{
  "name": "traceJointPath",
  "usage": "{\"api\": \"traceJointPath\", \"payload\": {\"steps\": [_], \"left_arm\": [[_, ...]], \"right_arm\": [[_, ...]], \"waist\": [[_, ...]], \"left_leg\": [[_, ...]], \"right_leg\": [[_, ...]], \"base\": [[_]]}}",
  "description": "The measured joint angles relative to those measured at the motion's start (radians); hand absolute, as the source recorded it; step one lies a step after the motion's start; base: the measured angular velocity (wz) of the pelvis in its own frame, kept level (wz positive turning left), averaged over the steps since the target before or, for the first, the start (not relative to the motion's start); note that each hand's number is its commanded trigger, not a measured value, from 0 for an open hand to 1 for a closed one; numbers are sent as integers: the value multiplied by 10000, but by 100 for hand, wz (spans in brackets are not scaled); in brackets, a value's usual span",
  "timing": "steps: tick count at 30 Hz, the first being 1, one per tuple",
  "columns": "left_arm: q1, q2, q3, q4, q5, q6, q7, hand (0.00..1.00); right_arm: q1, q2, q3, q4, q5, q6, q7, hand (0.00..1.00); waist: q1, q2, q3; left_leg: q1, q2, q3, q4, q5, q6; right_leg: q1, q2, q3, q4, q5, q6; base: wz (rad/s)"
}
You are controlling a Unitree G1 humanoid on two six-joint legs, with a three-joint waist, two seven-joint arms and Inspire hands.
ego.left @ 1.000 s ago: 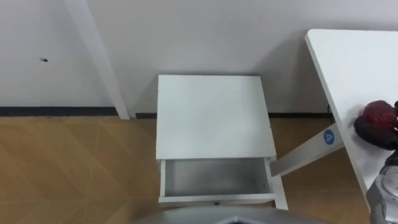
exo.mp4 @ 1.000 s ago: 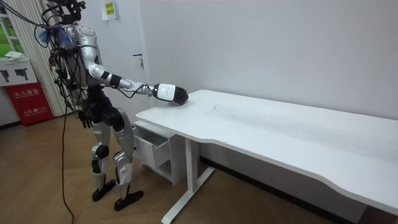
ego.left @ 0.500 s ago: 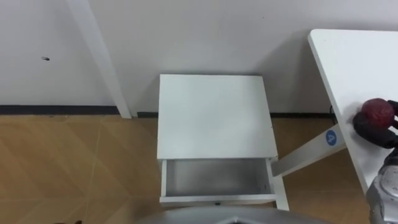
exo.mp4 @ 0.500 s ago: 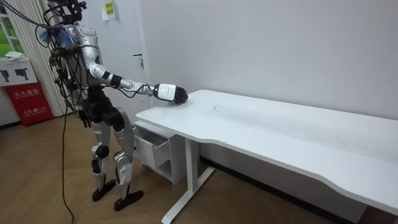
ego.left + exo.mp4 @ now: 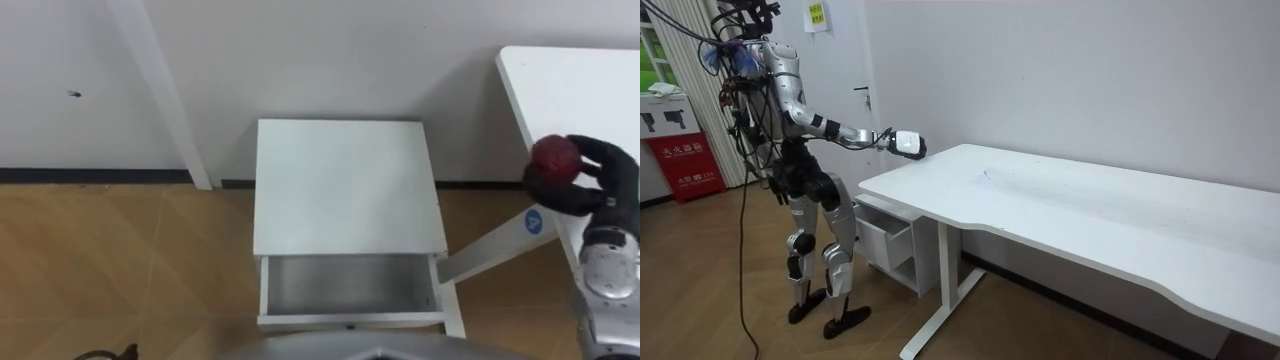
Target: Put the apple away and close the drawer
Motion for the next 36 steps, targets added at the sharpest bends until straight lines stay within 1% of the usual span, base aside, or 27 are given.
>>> {"api": "traceJointPath", "payload": {"steps": [1,2,5,7,8,10,12,13,18,21,23,24,28,32,35,36], "left_arm": [[-97,-4,-119,-4,1,4,-77,0],[-116,-3,-171,-4,2,8,-114,0],[-232,-25,-269,-4,-7,10,-259,0],[-217,-46,-275,12,-5,22,-279,0],[-206,-61,-276,14,3,40,-282,0],[-252,-101,-281,13,3,91,-282,0],[-221,-127,-280,15,3,110,-281,0],[-211,-132,-280,14,2,126,-281,0],[-236,-139,-272,-1,3,164,-278,0],[-308,-148,-273,-3,3,163,-270,0],[-310,-148,-274,-9,3,163,-265,0],[-309,-148,-278,-11,9,163,-264,0],[-301,-109,-502,-12,7,179,-260,0],[-297,-110,-614,-96,3,242,-261,0],[-289,-109,-643,-103,4,360,-266,0],[-265,-109,-643,-104,6,380,-266,0]], "right_arm": [[-18,24,334,-5,-329,58,240,100],[-19,56,458,-16,-472,81,381,100],[-48,136,1024,-88,-794,116,1032,100],[-86,150,1273,-321,-799,275,1363,100],[-92,138,1446,-488,-844,315,1526,100],[-110,139,1693,-593,-843,317,1975,100],[-119,140,1905,-619,-842,326,2275,100],[-118,146,1987,-646,-843,343,2466,100],[-117,154,2076,-690,-848,547,2946,100],[-108,176,2092,-689,-926,556,3138,100],[-108,274,2103,-688,-1226,640,3230,100],[-105,361,2127,-688,-1339,748,3325,100],[-99,410,2629,-687,-1484,969,3523,100],[-86,561,2734,-409,-1657,983,3721,100],[-77,619,2756,-312,-1661,1163,3860,100],[-77,623,2765,-312,-1665,1191,3870,95]], "waist": [[32,39,2],[53,51,-4],[254,139,15],[298,203,3],[453,235,3],[533,231,3],[546,213,-2],[547,196,9],[540,144,29],[525,121,28],[523,110,19],[520,108,18],[521,107,18],[530,110,16],[525,134,22],[521,135,22]], "left_leg": [[-59,-13,-49,28,1,2],[-95,-19,-87,38,1,2],[-163,-26,-211,67,2,3],[-184,-27,-268,77,4,5],[-177,-26,-269,88,8,4],[-182,-29,-278,101,8,4],[-182,-37,-281,103,9,5],[-184,-42,-282,102,9,5],[-231,-34,-282,152,9,6],[-295,-25,-319,181,8,6],[-300,-18,-330,183,7,6],[-310,-17,-347,185,7,6],[-379,-19,-444,249,6,7],[-447,-19,-533,265,7,7],[-455,-19,-538,265,7,7],[-462,-20,-552,265,7,7]], "right_leg": [[-7,-26,-63,-5,0,0],[-15,-37,-104,-8,0,0],[-9,-46,-177,-11,-1,1],[1,-47,-178,-10,-1,1],[1,-44,-173,-10,-1,1],[9,-51,-186,-10,-1,1],[12,-58,-197,-9,-1,1],[12,-63,-198,-9,-1,1],[3,-61,-217,-9,-1,1],[-9,-64,-291,-9,-1,1],[-1,-59,-299,-8,-1,1],[0,-59,-317,-9,-1,1],[-2,-72,-431,-12,-1,1],[-7,-73,-479,-36,-1,1],[-11,-73,-481,-36,-1,1],[-10,-74,-495,-36,-1,1]], "base": [[13],[18],[11],[7],[0],[0],[0],[0],[0],[5],[2],[4],[7],[7],[0],[0]]}}
